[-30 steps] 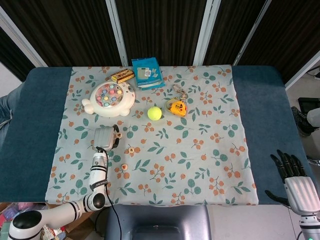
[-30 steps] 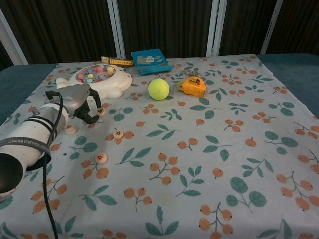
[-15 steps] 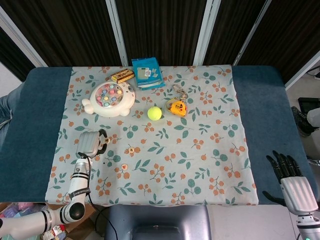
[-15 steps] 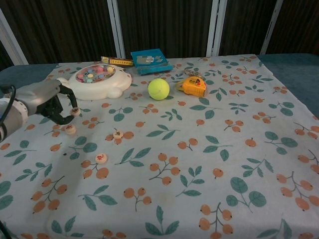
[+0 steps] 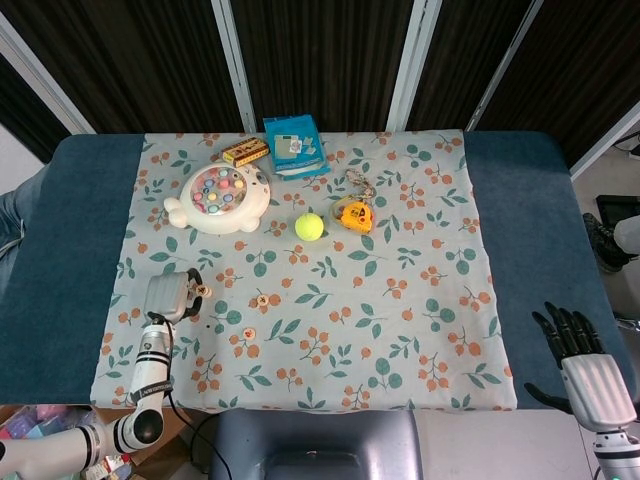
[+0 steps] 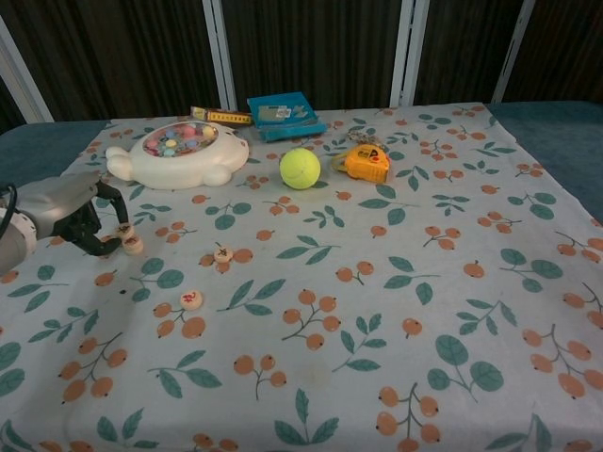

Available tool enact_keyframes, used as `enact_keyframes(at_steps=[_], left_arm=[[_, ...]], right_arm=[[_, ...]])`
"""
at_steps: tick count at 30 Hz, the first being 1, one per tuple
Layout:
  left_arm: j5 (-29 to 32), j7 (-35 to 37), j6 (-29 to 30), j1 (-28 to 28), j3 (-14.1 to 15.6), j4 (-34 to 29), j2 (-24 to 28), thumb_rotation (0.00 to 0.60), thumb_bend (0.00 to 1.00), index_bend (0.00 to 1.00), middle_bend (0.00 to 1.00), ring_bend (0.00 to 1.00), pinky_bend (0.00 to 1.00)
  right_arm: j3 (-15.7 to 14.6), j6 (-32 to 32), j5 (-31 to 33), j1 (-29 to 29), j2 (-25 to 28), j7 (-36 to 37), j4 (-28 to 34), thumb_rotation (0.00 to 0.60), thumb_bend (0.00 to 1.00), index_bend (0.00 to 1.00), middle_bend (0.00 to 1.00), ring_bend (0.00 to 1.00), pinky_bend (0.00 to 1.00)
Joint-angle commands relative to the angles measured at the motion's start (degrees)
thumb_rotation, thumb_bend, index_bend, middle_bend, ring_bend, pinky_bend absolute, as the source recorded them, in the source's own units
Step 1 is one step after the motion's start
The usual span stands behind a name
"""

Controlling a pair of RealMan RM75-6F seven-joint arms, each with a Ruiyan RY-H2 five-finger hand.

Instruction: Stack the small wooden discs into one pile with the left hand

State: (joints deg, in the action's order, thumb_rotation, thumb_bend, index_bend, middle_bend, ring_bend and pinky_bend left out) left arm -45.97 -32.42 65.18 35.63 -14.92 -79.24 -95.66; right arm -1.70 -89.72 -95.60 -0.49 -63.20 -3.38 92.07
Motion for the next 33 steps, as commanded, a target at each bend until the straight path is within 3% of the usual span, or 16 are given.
enact_keyframes(at_steps=[1,20,33], left_arm=[[0.28,0.36,-0.49,0.21,-0.03,0.76,-0.31,0.6,0.39,0.51,1.0,1.0,1.0],[0.77,1.39,-1.73,1.07,-0.04,4.16,-1.89,0.6,0.39,0.5,1.0,1.0,1.0],[1.22,1.42,-2.63,1.28,0.08,3.89,-1.48,0.6,0.39,0.41,1.0,1.0,1.0]], right_arm=[[0.03,0.07,0.06,0.03,-0.03,-0.04,0.01,0.6,0.2,0.0,0.0,0.0,0.04],[0.14,0.41,0.45,0.16,0.03,-0.17,0.2,0.6,0.21,0.0,0.0,0.0,0.04],[0.35,0.13,0.77,0.04,0.01,-0.07,0.17,0.6,0.2,0.0,0.0,0.0,0.04]])
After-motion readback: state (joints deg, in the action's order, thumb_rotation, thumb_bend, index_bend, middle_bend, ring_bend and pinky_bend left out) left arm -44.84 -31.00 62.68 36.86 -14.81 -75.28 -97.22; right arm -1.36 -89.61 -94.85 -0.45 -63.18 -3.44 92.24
